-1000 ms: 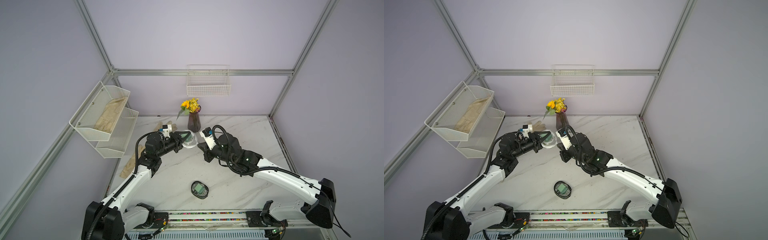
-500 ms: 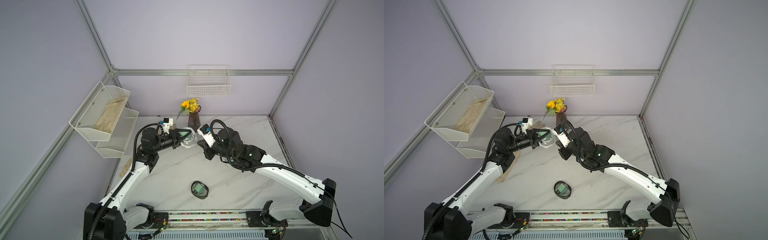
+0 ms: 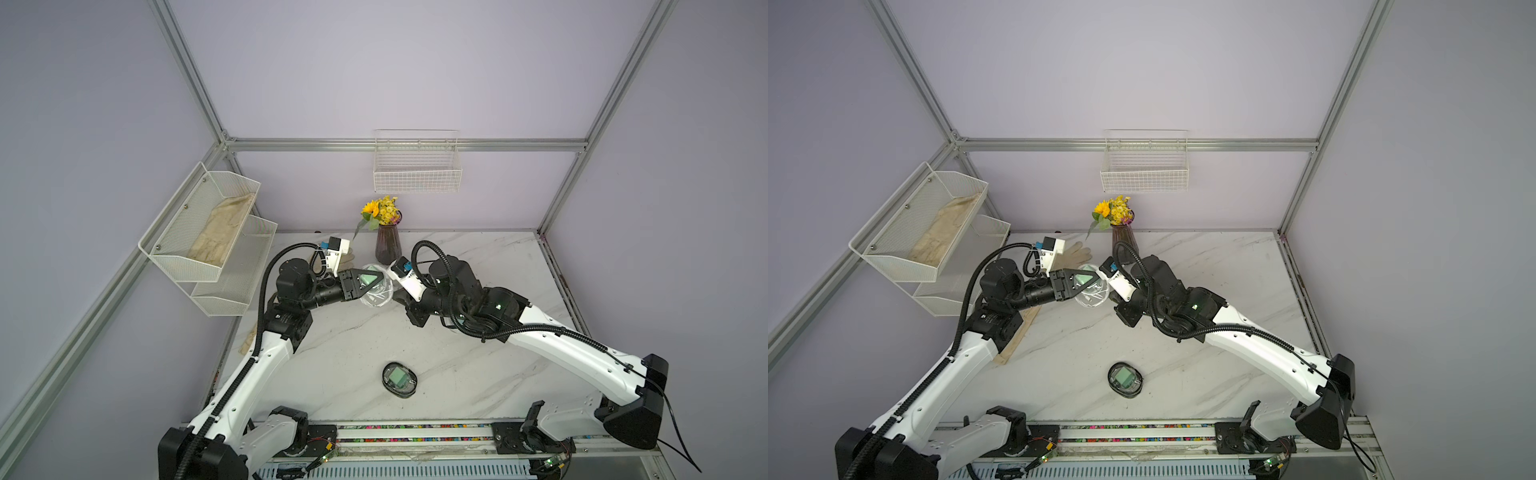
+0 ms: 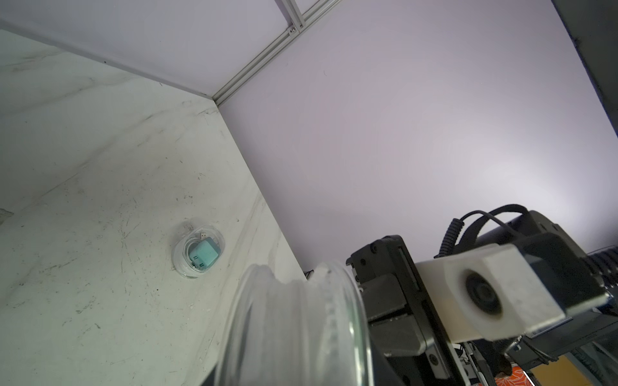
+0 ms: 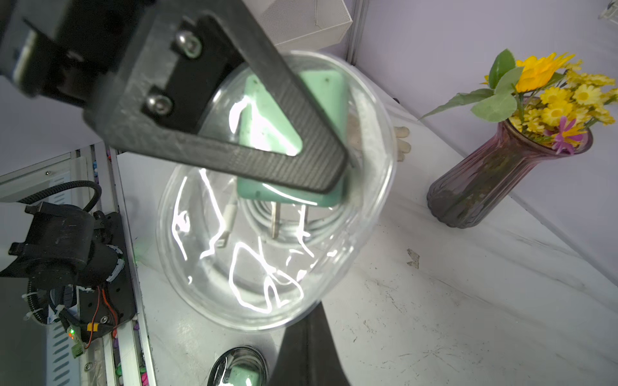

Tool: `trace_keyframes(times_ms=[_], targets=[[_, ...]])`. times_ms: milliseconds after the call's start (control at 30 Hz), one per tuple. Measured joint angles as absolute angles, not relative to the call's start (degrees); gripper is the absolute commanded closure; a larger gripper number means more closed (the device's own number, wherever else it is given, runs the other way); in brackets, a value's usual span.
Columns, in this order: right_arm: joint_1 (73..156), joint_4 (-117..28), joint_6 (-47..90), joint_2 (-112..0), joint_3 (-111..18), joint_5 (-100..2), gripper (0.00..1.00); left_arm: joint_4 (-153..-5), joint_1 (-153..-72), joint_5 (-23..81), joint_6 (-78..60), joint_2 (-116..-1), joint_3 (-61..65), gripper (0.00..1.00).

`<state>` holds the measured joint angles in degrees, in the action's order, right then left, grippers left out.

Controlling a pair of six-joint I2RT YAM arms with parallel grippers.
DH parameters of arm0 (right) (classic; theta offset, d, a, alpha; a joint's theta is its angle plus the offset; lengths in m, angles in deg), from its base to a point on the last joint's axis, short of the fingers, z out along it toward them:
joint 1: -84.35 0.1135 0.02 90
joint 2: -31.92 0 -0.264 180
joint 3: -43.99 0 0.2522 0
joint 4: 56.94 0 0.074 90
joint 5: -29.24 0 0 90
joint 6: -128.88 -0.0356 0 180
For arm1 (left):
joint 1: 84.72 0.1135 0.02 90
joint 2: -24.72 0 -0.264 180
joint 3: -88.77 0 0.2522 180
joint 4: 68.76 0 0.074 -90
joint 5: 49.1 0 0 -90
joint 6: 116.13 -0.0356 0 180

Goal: Pack away charging kits
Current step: Zip the zipper on the storage bag.

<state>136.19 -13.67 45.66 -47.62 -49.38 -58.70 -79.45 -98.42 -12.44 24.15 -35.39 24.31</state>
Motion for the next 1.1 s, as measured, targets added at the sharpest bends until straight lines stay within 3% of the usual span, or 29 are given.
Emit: trace_keyframes(times_ms=[733, 767, 800, 900, 1100], targets=[[136.01, -8.40, 47.17, -49.57, -53.19, -60.03, 1.00, -85.27, -100.19, -12.57, 8.65, -31.52, 24.31, 1.00], [135.95, -8.11, 47.17, -49.94, -53.60, -60.07, 0.91, -85.42, -100.19, -12.02, 8.61, -31.52, 24.31, 1.00], [135.88, -7.87, 47.17, -50.44, -54.02, -60.44, 0.73, -85.47, -100.25, -10.95, 8.81, -31.52, 24.31, 1.00], [134.83, -8.73, 46.65, -51.45, -54.08, -65.01, 0.45, -86.71, -101.15, -4.88, 12.55, -31.37, 24.66, 1.00], [131.42, -10.74, 44.05, -51.69, -50.10, -71.15, 0.20, -83.96, -108.71, 24.83, 25.46, -29.73, 35.20, 1.00]])
